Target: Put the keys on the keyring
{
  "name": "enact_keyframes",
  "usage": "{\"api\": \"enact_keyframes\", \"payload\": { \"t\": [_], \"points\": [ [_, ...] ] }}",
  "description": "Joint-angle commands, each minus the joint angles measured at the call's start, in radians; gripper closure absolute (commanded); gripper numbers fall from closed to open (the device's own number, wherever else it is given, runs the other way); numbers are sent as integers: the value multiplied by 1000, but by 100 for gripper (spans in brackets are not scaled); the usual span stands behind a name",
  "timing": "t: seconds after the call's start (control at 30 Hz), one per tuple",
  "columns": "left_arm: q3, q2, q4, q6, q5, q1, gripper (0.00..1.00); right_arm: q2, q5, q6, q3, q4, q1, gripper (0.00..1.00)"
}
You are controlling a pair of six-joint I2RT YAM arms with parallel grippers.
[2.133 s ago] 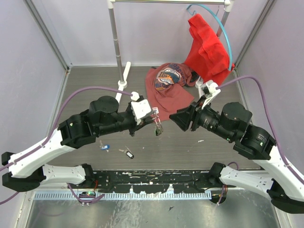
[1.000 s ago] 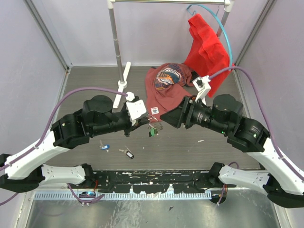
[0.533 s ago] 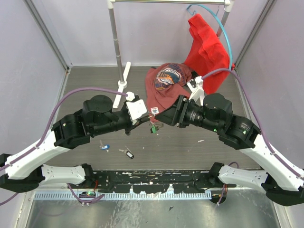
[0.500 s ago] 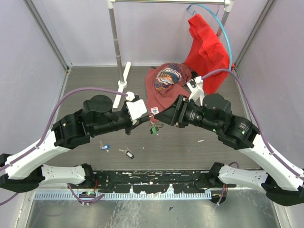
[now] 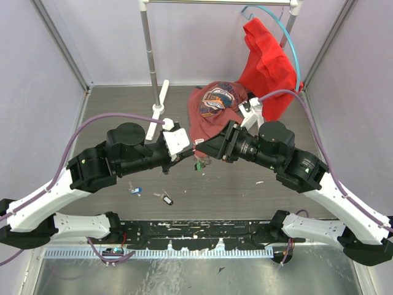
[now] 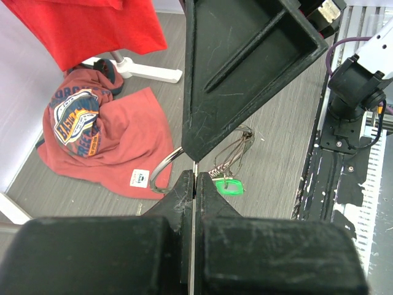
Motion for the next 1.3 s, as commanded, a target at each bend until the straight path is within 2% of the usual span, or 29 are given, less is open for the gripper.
{"api": "enact_keyframes", "payload": {
  "t": [0.0,0.1,0.27,0.37,0.43,0.5,0.6,0.73,0.87,1.03,1.27],
  "points": [
    [-1,-3,52,8,12,1,100,3,-32,-3,-2,110,3,58],
    [5,-3,41,8,18,2,100,-12,-12,-113,30,111,3,55],
    [18,-7,5,1,41,2,100,-73,34,-534,74,106,3,41],
    [17,-15,-7,-11,58,2,100,-140,66,-701,19,143,3,40],
    [16,-19,-9,-17,66,2,100,-158,64,-731,3,144,3,41],
    [12,-25,-10,-19,62,2,100,-154,86,-684,19,129,3,45],
    [7,-29,-9,-13,37,2,100,-88,171,-507,127,-7,3,52],
    [-8,-38,28,-2,-7,2,100,19,173,-312,254,-207,3,46],
    [-30,-40,82,13,-48,2,100,24,89,-194,212,-146,3,40],
    [-35,-38,119,15,-79,3,100,33,46,-122,172,-77,3,40],
    [-22,0,82,-2,-176,3,100,-41,187,-70,106,-1,3,46]
  ]
}}
